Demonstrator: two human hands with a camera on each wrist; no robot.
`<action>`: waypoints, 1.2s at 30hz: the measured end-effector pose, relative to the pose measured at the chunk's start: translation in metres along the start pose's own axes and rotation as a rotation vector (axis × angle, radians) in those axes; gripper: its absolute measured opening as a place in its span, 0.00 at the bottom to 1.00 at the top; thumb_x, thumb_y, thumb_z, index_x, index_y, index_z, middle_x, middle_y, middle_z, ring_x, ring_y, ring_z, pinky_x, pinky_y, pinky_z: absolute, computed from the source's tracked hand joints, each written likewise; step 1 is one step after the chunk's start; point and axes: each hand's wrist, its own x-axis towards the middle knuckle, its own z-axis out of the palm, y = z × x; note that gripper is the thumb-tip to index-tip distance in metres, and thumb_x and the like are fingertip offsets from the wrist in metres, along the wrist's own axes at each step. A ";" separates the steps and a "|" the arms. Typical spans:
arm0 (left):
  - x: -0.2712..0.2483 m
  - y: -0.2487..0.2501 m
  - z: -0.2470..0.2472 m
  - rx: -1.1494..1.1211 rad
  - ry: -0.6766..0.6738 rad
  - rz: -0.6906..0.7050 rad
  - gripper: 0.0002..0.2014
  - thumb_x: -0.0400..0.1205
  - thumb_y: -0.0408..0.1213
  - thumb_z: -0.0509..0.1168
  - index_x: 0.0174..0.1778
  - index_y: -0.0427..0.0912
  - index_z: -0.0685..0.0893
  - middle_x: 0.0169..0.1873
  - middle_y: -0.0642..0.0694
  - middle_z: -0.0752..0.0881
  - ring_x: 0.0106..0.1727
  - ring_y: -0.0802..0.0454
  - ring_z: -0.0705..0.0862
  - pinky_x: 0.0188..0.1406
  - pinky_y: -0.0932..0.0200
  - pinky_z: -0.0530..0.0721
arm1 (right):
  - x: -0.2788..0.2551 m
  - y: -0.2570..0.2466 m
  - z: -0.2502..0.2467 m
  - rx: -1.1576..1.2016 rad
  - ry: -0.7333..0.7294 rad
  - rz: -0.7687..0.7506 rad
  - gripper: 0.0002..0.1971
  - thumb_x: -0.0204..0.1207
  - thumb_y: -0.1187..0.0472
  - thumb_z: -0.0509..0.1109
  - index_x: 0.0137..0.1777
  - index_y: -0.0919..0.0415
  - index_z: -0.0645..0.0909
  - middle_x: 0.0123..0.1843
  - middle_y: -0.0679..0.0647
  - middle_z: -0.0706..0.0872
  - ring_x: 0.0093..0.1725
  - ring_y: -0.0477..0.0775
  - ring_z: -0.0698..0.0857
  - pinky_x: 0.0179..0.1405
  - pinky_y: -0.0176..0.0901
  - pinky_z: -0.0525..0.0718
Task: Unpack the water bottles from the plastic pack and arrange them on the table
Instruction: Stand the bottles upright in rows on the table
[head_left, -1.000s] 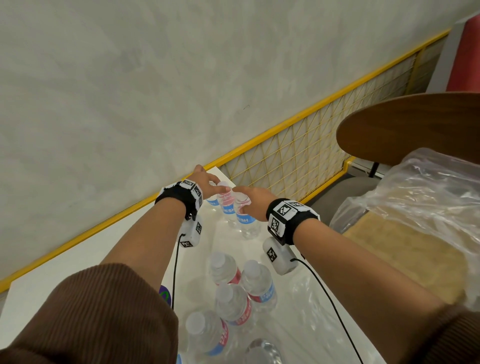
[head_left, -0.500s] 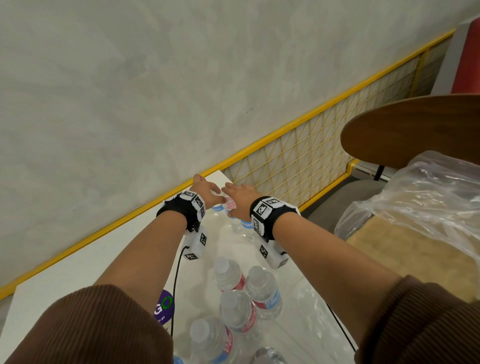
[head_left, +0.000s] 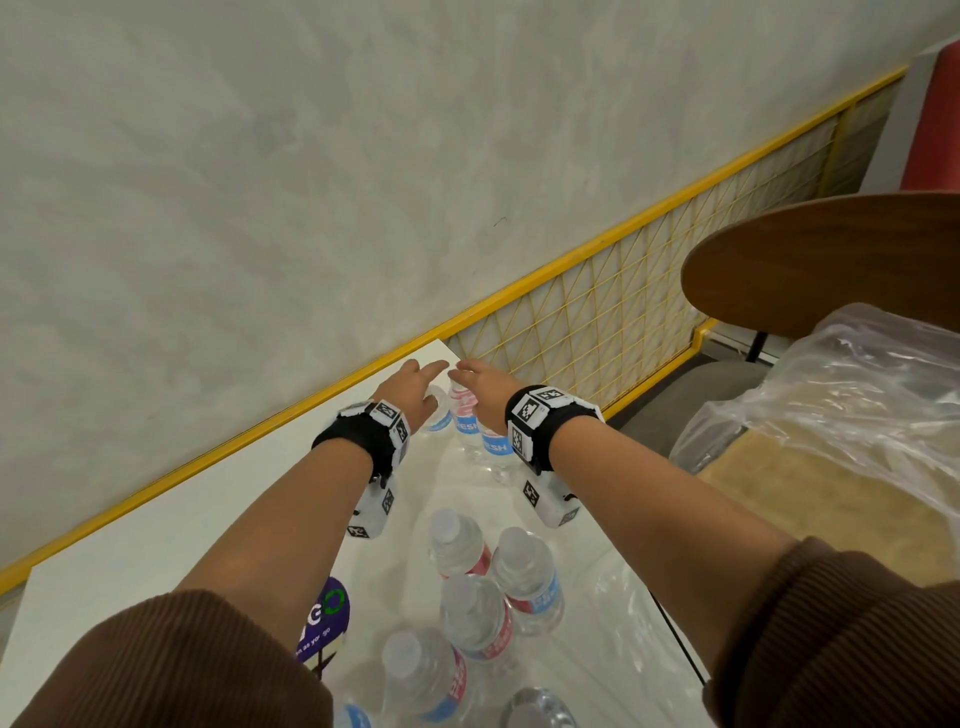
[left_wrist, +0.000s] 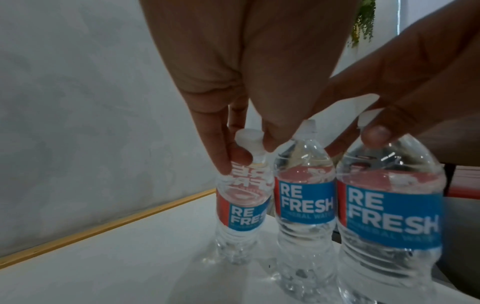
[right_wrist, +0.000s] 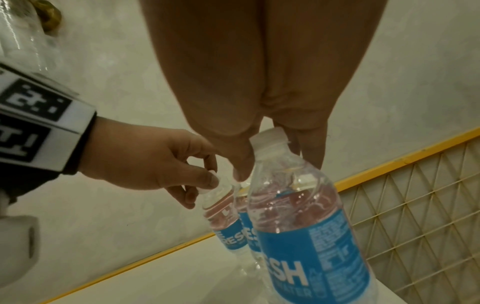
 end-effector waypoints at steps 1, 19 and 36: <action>-0.001 -0.001 -0.001 -0.005 -0.005 0.012 0.28 0.83 0.35 0.58 0.81 0.50 0.62 0.65 0.36 0.73 0.63 0.37 0.78 0.62 0.48 0.77 | 0.000 0.001 0.000 0.000 0.000 -0.002 0.34 0.78 0.77 0.60 0.83 0.61 0.56 0.85 0.55 0.52 0.82 0.58 0.61 0.77 0.41 0.61; 0.001 0.025 0.012 -0.122 0.006 0.027 0.27 0.84 0.52 0.57 0.78 0.49 0.63 0.61 0.37 0.84 0.59 0.38 0.83 0.48 0.54 0.76 | -0.007 0.003 0.000 0.163 0.080 0.109 0.39 0.74 0.66 0.72 0.82 0.61 0.56 0.80 0.60 0.65 0.76 0.60 0.70 0.70 0.47 0.72; -0.039 0.033 0.016 -0.119 -0.024 0.130 0.20 0.86 0.49 0.54 0.72 0.45 0.70 0.58 0.35 0.85 0.57 0.35 0.83 0.50 0.52 0.77 | -0.067 0.004 0.001 0.058 0.011 0.258 0.19 0.75 0.54 0.71 0.61 0.66 0.79 0.57 0.61 0.85 0.56 0.61 0.84 0.50 0.48 0.81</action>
